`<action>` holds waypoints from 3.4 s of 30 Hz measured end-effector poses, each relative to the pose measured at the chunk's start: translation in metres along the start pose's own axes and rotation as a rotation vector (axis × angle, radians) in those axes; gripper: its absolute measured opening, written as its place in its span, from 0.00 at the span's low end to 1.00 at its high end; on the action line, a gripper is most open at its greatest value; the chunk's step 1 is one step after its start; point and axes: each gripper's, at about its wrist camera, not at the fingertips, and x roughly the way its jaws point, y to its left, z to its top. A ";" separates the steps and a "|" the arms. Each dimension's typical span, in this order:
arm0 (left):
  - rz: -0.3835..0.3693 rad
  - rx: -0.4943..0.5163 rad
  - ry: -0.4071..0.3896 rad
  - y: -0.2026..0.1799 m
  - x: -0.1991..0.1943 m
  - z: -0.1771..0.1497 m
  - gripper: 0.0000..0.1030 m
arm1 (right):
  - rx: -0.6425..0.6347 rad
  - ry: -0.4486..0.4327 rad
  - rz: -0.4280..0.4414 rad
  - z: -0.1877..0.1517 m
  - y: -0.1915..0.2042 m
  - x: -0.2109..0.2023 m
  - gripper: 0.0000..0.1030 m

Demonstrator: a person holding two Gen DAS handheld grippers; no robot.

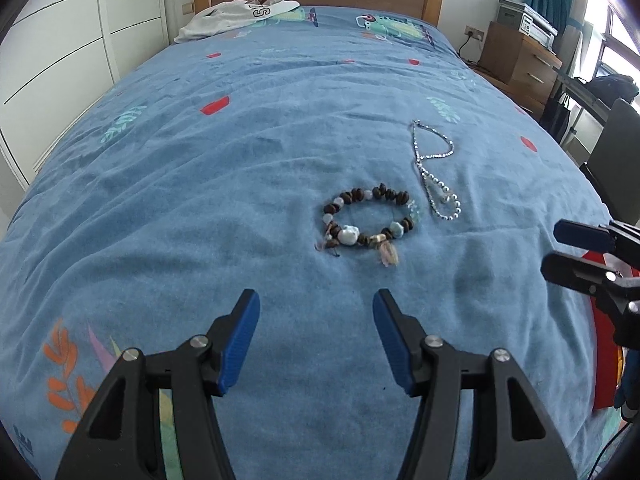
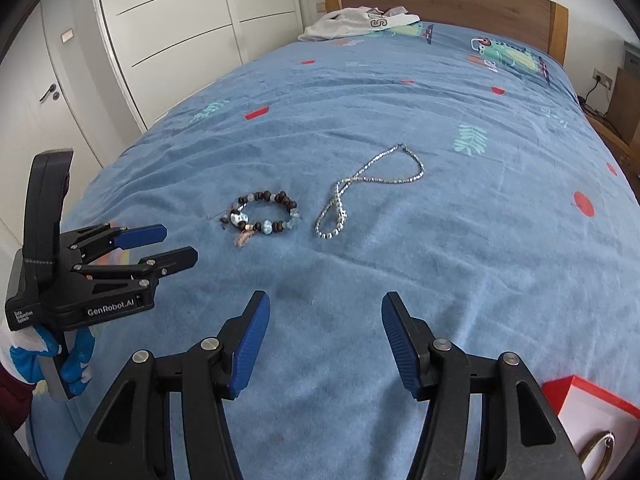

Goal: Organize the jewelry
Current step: 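Lower the left tool to the beaded bracelet while the right tool approaches the silver chain necklace, then close the left tool on the beaded bracelet while the right tool grasps the chain necklace, then lift and carry the bracelet and necklace over the red box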

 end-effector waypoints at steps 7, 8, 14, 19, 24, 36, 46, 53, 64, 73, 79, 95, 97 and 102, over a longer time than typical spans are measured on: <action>-0.099 0.022 -0.004 -0.004 0.020 0.012 0.55 | 0.024 -0.037 0.024 0.035 -0.012 0.026 0.56; -0.114 0.032 -0.002 -0.006 0.024 0.013 0.55 | 0.028 -0.037 0.028 0.039 -0.014 0.031 0.56; -0.126 0.065 -0.004 -0.011 0.043 0.022 0.55 | 0.063 -0.010 0.064 0.057 -0.026 0.063 0.56; -0.135 0.086 -0.016 -0.012 0.055 0.032 0.55 | 0.085 0.018 0.089 0.066 -0.032 0.090 0.56; -0.154 0.096 -0.009 -0.012 0.071 0.040 0.55 | 0.098 0.027 0.097 0.072 -0.033 0.110 0.56; -0.148 0.038 -0.035 -0.002 0.076 0.044 0.28 | 0.136 0.033 0.065 0.074 -0.045 0.128 0.04; -0.105 -0.035 -0.076 0.007 0.054 0.036 0.14 | 0.187 -0.036 0.078 0.045 -0.038 0.077 0.04; -0.094 -0.006 -0.112 -0.005 0.008 0.024 0.14 | 0.220 -0.108 0.118 0.028 -0.028 0.023 0.04; -0.089 0.020 -0.174 -0.019 -0.084 0.015 0.14 | 0.261 -0.186 0.128 0.006 -0.018 -0.059 0.04; -0.115 0.047 -0.211 -0.044 -0.150 0.002 0.14 | 0.247 -0.258 0.091 -0.011 -0.009 -0.145 0.04; -0.151 0.087 -0.239 -0.077 -0.190 -0.005 0.14 | 0.242 -0.315 0.042 -0.026 -0.012 -0.204 0.04; -0.356 0.211 -0.246 -0.237 -0.214 0.018 0.14 | 0.250 -0.426 -0.123 -0.049 -0.085 -0.309 0.04; -0.377 0.226 -0.232 -0.259 -0.203 0.022 0.14 | 0.269 -0.419 -0.128 -0.054 -0.102 -0.305 0.04; -0.410 0.254 -0.179 -0.308 -0.163 0.028 0.14 | 0.328 -0.390 -0.134 -0.074 -0.145 -0.287 0.04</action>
